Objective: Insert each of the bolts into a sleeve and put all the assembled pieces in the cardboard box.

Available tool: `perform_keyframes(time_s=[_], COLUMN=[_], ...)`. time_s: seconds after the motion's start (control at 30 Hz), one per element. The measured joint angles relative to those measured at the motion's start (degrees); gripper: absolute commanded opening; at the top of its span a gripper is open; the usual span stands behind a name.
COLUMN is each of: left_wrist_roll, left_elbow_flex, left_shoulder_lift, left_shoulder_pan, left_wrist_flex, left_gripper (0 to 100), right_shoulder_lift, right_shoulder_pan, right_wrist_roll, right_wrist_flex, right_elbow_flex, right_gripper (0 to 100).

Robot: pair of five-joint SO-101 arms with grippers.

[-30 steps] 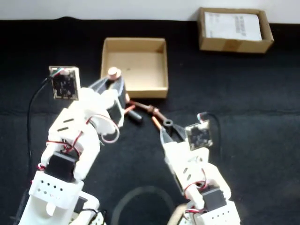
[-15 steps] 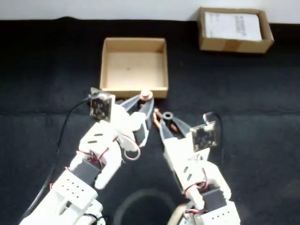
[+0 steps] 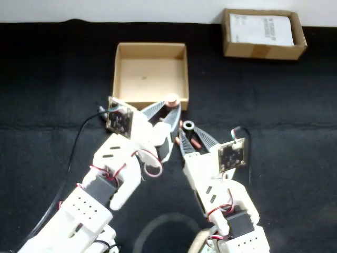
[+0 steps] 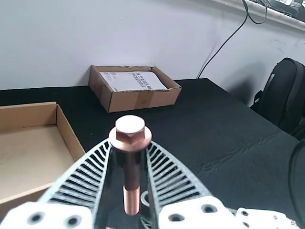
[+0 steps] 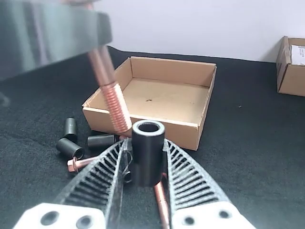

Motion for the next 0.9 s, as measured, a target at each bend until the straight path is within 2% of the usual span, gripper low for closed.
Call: perform_keyframes(time_s=[0.33, 0.57, 0.73, 0.9], left_wrist_roll=[0.00, 0.18, 4.04, 4.48], left_elbow_flex=[-10.90, -11.34, -11.34, -11.34], left_shoulder_lift=[8.00, 8.09, 8.09, 8.09], left_shoulder_pan=[0.18, 2.64, 3.52, 3.60], left_wrist_flex=[0.00, 2.02, 4.48, 5.10], left_gripper=[1, 1, 1, 1], right_shoulder_lift=[0.00, 0.00, 0.00, 0.00], right_shoulder_pan=[0.00, 0.00, 0.00, 0.00], right_wrist_roll=[0.00, 0.00, 0.00, 0.00], right_wrist_flex=[-0.09, -0.09, -0.09, -0.09], right_elbow_flex=[0.00, 0.00, 0.00, 0.00], right_gripper=[0.6, 0.6, 0.6, 0.6])
